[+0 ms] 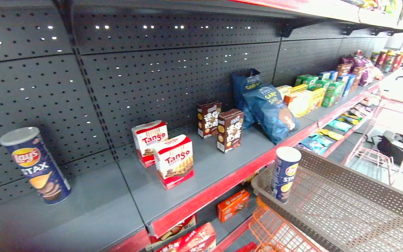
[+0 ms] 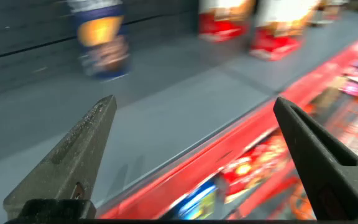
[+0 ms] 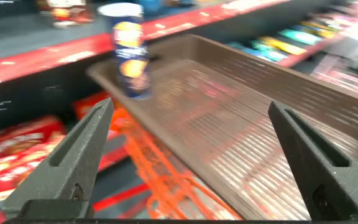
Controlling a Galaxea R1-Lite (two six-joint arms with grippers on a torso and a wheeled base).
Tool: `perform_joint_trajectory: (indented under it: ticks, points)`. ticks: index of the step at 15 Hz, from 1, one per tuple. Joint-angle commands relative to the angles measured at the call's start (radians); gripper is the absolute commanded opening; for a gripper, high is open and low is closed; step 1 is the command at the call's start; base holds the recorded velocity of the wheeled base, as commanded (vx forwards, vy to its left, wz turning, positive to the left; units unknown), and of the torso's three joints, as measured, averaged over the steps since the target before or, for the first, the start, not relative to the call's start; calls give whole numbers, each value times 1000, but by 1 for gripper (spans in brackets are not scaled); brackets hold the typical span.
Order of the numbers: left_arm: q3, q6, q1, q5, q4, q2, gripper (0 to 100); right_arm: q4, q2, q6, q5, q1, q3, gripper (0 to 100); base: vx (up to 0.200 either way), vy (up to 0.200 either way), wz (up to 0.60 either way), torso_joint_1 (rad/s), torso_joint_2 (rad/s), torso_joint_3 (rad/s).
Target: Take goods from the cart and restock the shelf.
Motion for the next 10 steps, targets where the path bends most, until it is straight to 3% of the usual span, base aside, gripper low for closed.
perform_joint_trajectory:
  ticks: [1,8,9,10]
  points:
    - [0,0,0,0,0,0,100,-1,0,0,0,0,0,100,0,0,0,0,0,0]
    - [0,2,0,0,0,0,100,1,46,-8,60,28,-2,100,0,0,0,0,0,0]
    - [0,0,0,2,0,0,100,-2,100,-6,101,44,-75,100,0,0,0,0,0,0]
    - [0,-1,0,3,0,0,100,33,327,3,161,55,-334,100,0,0,0,0,0,0]
